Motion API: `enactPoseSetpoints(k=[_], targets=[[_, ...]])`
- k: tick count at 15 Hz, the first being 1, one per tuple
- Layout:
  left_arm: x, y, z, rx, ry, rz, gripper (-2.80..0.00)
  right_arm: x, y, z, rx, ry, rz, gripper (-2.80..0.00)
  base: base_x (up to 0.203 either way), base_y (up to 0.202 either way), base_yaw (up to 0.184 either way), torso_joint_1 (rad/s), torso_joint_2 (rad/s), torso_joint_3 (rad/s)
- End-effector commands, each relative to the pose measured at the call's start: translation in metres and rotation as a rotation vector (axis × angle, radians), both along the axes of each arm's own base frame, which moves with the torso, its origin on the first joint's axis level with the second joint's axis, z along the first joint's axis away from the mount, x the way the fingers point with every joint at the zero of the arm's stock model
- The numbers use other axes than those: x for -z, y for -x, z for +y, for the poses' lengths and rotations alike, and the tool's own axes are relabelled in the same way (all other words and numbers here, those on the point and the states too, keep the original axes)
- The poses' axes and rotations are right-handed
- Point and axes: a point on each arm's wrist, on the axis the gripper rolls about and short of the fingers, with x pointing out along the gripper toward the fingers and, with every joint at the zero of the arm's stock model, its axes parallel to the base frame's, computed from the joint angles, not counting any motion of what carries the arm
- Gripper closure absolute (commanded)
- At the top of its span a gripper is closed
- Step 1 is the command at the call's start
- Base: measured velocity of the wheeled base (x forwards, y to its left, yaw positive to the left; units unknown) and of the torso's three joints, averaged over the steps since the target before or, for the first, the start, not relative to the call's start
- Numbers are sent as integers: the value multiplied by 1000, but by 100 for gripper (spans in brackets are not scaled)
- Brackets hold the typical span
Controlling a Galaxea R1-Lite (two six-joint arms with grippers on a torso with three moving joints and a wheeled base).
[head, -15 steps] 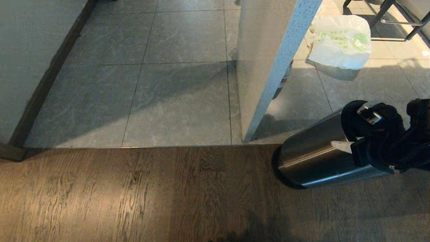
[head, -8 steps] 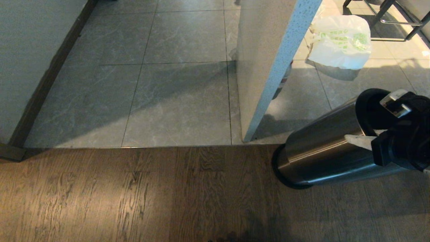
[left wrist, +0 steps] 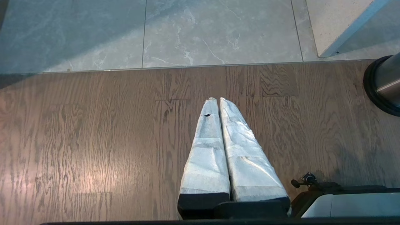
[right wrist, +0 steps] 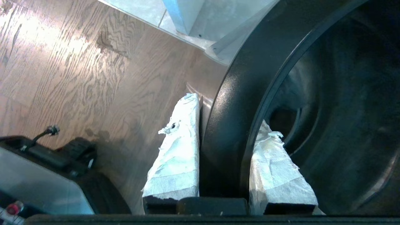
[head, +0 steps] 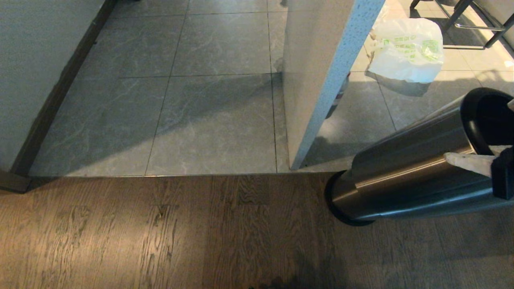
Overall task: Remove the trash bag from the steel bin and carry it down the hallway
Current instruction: Place the outer trash can on the ground
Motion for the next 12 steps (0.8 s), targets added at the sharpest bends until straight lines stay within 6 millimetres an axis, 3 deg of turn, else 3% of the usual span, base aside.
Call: enactPoseSetpoints(k=[1, 7, 12], targets=[[0, 0, 0, -1, 0, -1, 0, -15, 20, -2, 16, 12, -65, 0, 0, 0, 0, 0, 0, 0], [0, 0, 0, -1, 0, 1, 0, -47, 52, -5, 61, 32, -119, 0, 0, 0, 0, 0, 0, 0], [0, 0, 0, -1, 0, 0, 0, -47, 48, -29, 259, 40, -103, 0, 0, 0, 0, 0, 0, 0]])
